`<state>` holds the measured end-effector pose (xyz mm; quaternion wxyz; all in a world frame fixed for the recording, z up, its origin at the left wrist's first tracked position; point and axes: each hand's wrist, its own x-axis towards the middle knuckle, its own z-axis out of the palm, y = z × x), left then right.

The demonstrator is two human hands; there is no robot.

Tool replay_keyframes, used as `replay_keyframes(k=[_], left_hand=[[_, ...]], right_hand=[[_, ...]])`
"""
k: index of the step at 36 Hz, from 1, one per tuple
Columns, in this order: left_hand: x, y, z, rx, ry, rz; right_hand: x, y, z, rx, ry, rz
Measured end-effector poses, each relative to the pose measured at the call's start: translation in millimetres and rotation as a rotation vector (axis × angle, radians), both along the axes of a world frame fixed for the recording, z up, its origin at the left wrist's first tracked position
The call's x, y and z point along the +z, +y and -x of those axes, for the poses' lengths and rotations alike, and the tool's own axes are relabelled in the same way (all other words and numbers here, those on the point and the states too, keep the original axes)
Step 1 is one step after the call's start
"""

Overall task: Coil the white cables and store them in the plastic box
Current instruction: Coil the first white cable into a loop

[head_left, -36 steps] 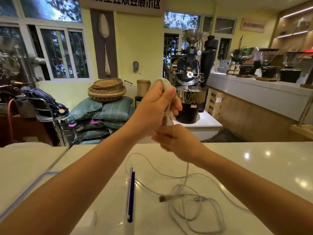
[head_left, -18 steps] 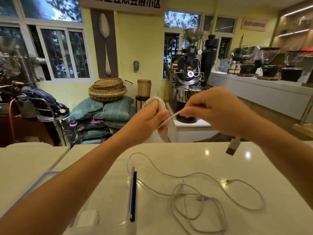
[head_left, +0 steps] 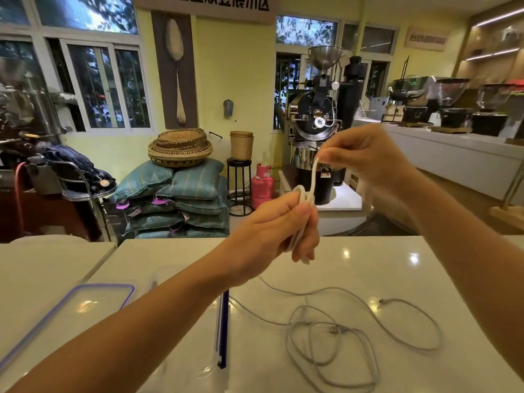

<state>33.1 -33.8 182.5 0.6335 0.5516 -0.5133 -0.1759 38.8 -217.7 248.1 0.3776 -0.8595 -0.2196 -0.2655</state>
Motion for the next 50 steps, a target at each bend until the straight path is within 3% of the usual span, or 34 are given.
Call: replay_keyframes(k=[6,10,23,28,34,41,47,50], left_hand=[[10,-7,3,-0.005,0.036,0.025],[14,-13,-12,0.134,0.043,0.073],[1,-15,-71,0.536,-0.171,-0.099],[-4,-13,-72,0.578,-0.291,-0.153],[-11,-8,-70,0.525,-0.373,-0.247],[-11,-2,-64,0.334,-0.236,-0.342],[-10,4,-65,-0.129,0.244,-0.304],[-9,7,-68,-0.327,0.375,-0.280]], right_hand=[[-52,21,-21,0.249,0.274,-0.427],[-84,44,-28,0.144,0.371,-0.550],[-111,80,-8,-0.025,0.373,0.048],[-94,72,2,-0.105,0.246,0.295],[-67,56,12,-0.182,0.092,0.447],[-43,41,16,-0.089,0.059,0.445],[-36,31,12,0.085,0.207,0.344],[-37,28,11,0.154,0.247,0.270]])
